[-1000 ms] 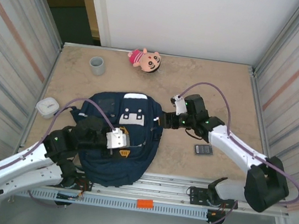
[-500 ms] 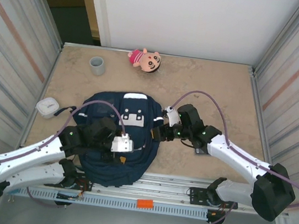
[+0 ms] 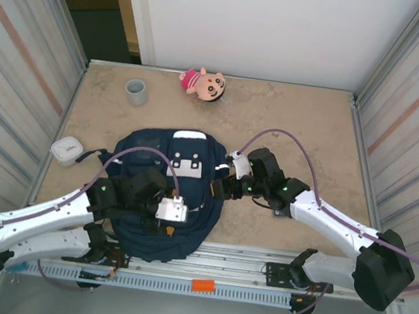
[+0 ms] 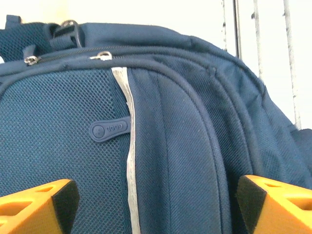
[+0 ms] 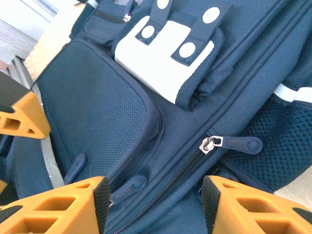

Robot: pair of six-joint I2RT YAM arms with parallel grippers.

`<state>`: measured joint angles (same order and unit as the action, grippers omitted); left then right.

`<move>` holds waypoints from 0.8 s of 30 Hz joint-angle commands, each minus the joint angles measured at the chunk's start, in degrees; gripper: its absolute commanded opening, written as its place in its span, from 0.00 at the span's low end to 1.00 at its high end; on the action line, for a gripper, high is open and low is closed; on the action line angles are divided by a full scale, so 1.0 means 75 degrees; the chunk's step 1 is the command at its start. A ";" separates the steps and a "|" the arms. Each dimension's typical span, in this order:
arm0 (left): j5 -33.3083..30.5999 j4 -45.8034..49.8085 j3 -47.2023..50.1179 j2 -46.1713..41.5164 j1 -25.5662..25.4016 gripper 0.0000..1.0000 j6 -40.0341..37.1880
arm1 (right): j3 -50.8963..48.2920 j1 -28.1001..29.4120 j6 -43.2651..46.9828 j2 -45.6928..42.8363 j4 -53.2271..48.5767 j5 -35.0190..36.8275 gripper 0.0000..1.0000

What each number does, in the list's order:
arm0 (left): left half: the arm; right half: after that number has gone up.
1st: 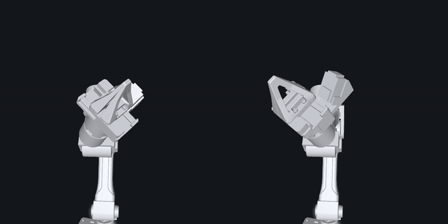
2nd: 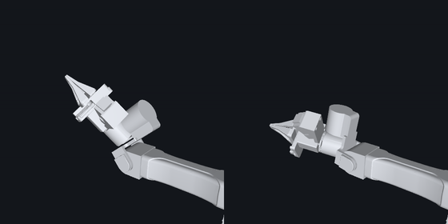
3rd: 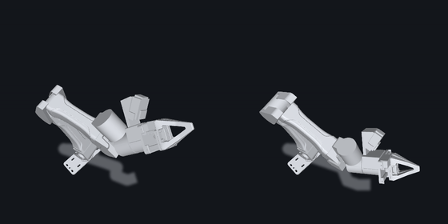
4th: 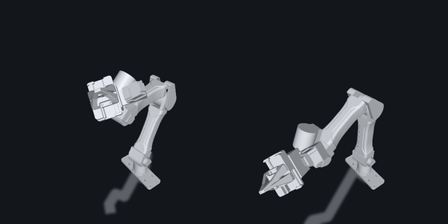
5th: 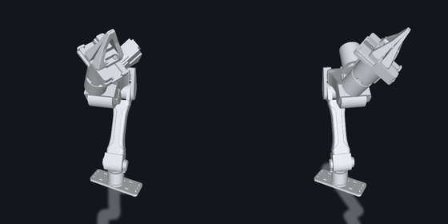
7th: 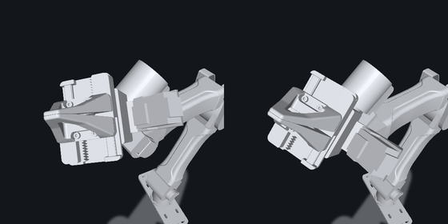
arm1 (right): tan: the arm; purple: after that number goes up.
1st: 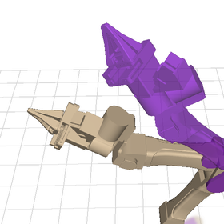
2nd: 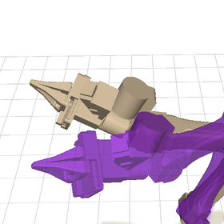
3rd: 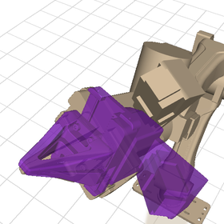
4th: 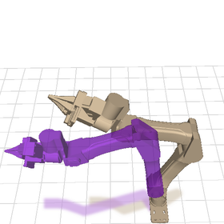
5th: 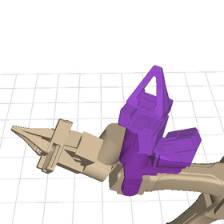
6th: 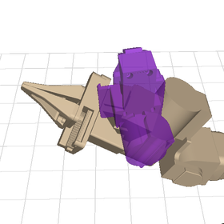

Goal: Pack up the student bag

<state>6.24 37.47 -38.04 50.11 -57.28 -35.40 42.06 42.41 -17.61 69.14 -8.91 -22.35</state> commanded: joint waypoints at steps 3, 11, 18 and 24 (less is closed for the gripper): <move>-0.1554 0.0094 -0.0090 0.0446 -0.0133 0.84 -0.0190 | -0.0169 0.0040 -0.0172 -0.0333 0.0200 0.0148 0.53; -0.2179 -0.0282 -0.0031 0.0177 -0.0133 0.45 -0.0021 | -0.0672 0.0024 -0.0131 -0.1408 0.0429 0.1012 0.52; -0.1381 -0.0915 0.0317 -0.1035 -0.0067 0.02 0.0270 | -0.1385 -0.0348 -0.0326 -0.2639 0.1235 0.1707 0.54; -0.0326 -0.1263 0.0686 -0.2171 0.0347 0.00 0.0324 | -0.1733 -0.1291 -0.0509 -0.2838 0.1886 0.0552 0.86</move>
<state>-1.65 32.77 -33.30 37.36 -55.66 -33.74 29.65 34.76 -20.47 47.90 1.41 -14.00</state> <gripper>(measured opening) 0.068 0.842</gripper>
